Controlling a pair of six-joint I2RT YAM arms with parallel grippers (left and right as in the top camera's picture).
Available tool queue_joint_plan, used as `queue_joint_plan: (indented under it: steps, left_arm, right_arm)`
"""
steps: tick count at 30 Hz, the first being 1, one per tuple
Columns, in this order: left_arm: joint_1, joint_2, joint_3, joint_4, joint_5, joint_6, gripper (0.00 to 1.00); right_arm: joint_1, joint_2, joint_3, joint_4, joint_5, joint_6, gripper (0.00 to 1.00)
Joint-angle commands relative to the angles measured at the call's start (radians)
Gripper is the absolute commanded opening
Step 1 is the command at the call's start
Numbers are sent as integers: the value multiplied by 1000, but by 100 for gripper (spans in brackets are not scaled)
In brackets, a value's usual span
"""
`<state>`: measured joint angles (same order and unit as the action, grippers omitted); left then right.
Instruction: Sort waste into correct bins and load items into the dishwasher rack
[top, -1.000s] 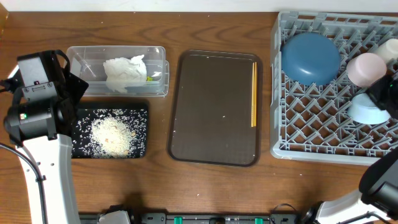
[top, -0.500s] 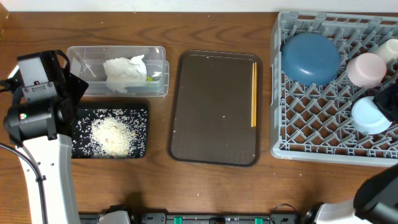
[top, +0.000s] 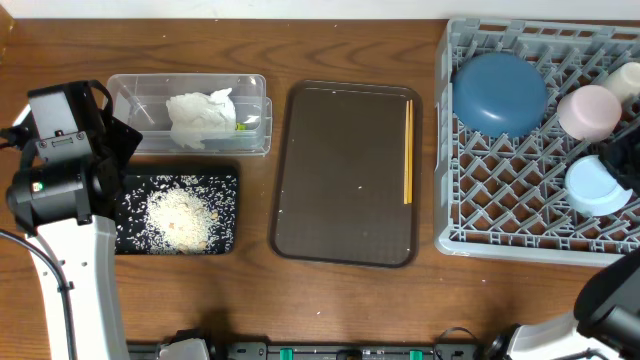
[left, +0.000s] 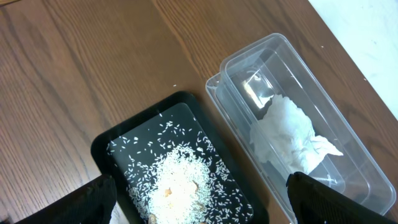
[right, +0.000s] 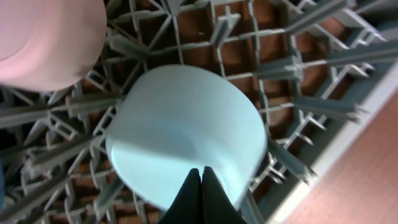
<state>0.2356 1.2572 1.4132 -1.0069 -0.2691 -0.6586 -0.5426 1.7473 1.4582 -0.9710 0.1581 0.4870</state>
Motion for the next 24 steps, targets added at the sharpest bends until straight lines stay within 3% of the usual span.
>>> queue_joint_plan:
  steps: [1, 10, 21, 24]
  left_arm:
    - [6, 4, -3, -2, -20, -13, 90]
    - [6, 4, -3, -3, -20, -13, 90]
    - [6, 3, -3, -2, -20, -13, 90]
    - [6, 4, -3, -3, -20, -13, 90]
  right_arm:
    - [6, 31, -2, 34, 30, 13, 1]
    - [-4, 70, -2, 66, 130, 13, 2]
    - [-16, 87, -8, 69, 81, 13, 5]
    - [-15, 87, -14, 72, 75, 6, 1]
